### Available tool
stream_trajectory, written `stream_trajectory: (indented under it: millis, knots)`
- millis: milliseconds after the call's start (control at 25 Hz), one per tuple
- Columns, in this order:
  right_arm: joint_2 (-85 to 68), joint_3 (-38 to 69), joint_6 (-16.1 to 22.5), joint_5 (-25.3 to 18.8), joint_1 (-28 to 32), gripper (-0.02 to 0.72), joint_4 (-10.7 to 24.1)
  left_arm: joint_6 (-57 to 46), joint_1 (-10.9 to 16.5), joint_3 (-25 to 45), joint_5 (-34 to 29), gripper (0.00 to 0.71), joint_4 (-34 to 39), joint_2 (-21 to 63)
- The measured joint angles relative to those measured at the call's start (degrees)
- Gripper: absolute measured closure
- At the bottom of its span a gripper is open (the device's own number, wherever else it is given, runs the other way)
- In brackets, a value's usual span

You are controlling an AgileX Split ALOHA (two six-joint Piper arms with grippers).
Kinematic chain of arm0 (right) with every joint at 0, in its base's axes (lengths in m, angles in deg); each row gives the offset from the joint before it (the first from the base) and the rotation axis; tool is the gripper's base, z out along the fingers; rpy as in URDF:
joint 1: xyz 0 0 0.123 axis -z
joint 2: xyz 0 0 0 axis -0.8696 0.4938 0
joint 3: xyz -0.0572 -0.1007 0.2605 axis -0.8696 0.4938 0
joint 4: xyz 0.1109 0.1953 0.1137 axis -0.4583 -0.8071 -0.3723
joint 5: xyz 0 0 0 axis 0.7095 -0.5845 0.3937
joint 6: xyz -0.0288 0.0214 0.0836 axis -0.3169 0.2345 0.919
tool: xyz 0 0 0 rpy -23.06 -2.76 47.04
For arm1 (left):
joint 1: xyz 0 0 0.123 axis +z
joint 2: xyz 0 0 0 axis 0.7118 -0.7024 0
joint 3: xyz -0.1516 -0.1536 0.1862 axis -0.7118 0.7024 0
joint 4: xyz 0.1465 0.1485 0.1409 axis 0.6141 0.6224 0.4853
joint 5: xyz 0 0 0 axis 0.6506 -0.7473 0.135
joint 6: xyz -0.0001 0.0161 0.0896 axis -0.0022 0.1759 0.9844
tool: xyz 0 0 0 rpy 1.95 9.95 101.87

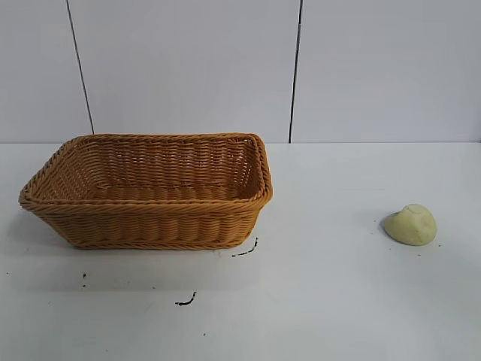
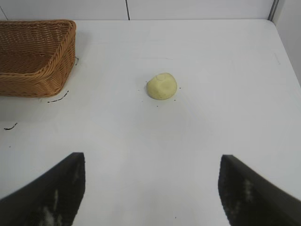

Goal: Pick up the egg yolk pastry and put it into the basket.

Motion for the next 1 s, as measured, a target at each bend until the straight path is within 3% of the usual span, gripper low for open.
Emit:
stream_trajectory:
  millis: [400, 560, 1000]
  knots:
    - [0.0, 0.0, 0.0, 0.0, 0.0, 0.14, 0.0, 0.0, 0.0, 0.0, 0.0, 0.014, 0.0, 0.0]
    - [1.0, -0.3, 0.9, -0.2, 0.0, 0.069, 0.0, 0.0, 0.0, 0.0, 0.0, 0.014, 0.0, 0.0]
    - [31.2, -17.3, 1.3, -0.3, 0.0, 0.036, 0.0, 0.0, 0.0, 0.0, 0.0, 0.014, 0.0, 0.0]
